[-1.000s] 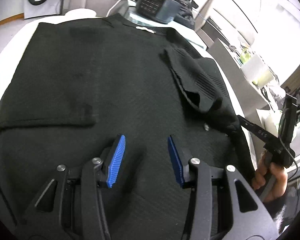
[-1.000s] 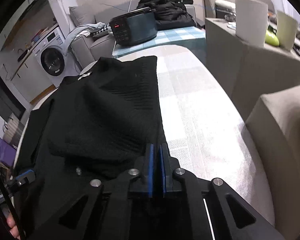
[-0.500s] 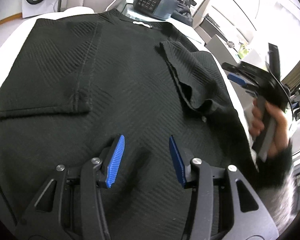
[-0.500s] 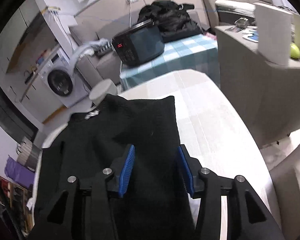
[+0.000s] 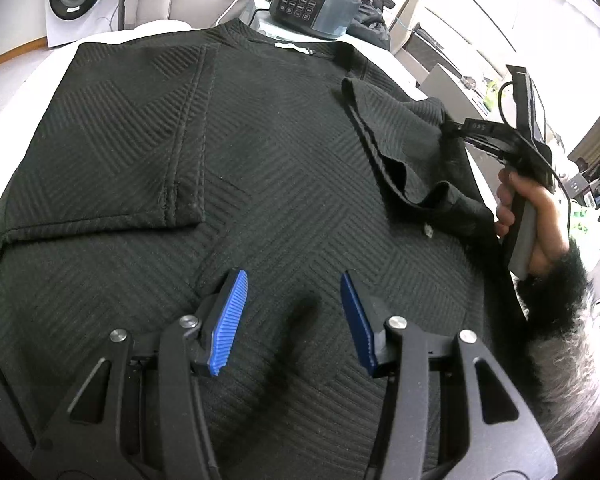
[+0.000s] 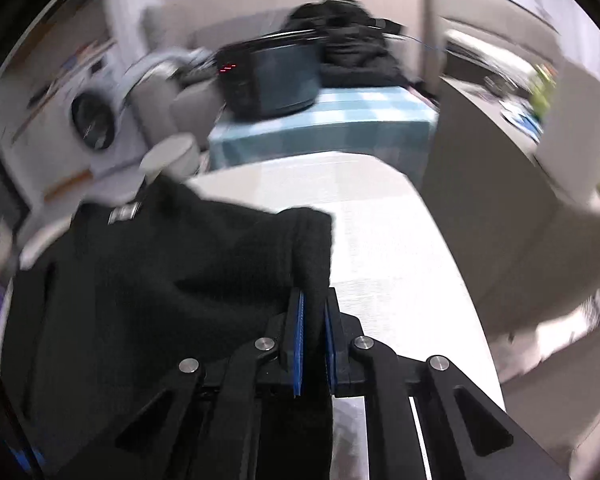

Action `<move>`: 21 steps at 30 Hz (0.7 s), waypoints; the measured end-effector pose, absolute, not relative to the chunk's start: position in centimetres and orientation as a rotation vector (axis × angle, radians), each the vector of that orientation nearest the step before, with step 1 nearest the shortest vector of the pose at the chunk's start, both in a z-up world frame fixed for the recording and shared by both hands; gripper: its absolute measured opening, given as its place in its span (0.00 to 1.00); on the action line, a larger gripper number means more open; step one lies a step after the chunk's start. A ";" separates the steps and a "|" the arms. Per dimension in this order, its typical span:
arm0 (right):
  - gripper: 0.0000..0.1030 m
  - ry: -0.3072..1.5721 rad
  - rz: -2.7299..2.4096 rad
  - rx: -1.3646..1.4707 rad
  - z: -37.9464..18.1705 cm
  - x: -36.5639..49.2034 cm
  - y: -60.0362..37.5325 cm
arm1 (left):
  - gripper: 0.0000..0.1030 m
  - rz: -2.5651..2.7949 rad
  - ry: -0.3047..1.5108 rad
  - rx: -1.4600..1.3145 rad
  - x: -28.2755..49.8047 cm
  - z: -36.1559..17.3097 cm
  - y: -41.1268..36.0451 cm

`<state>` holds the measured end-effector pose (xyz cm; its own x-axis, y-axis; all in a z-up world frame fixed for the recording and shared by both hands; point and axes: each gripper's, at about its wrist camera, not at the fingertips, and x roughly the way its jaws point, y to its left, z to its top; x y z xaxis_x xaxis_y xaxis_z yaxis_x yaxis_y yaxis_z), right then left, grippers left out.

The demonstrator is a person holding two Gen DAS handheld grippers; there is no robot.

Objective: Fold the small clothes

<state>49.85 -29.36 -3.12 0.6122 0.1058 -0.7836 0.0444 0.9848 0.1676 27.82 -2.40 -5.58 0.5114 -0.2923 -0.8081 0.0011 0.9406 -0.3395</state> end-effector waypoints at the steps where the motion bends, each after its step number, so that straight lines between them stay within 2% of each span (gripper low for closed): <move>1: 0.22 0.920 0.017 0.177 -3.2 49.8 -29.6 | 0.44 -0.180 1.023 -0.315 27.7 -5.6 -2.4; 3: 0.28 0.926 0.004 0.194 -2.7 49.4 -30.0 | 0.44 -0.179 1.023 -0.317 27.7 -5.6 -2.4; 11: 0.28 0.848 0.332 0.040 1.2 39.6 -23.6 | 0.45 -0.167 1.016 -0.334 27.7 -5.6 -2.3; 16: 0.28 0.921 0.509 -0.057 -0.6 35.6 -18.2 | 0.45 -0.163 1.019 -0.356 27.3 -5.4 -2.2; 21: 0.28 1.014 0.620 -0.027 -2.2 33.6 -16.5 | 0.46 -0.152 1.008 -0.360 26.0 -5.0 -1.3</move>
<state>33.60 -16.51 -2.19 0.3727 0.4717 -0.7991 -0.4963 0.8290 0.2579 26.00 -1.34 -5.01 0.5288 -0.2886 -0.7982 -0.0401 0.9309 -0.3631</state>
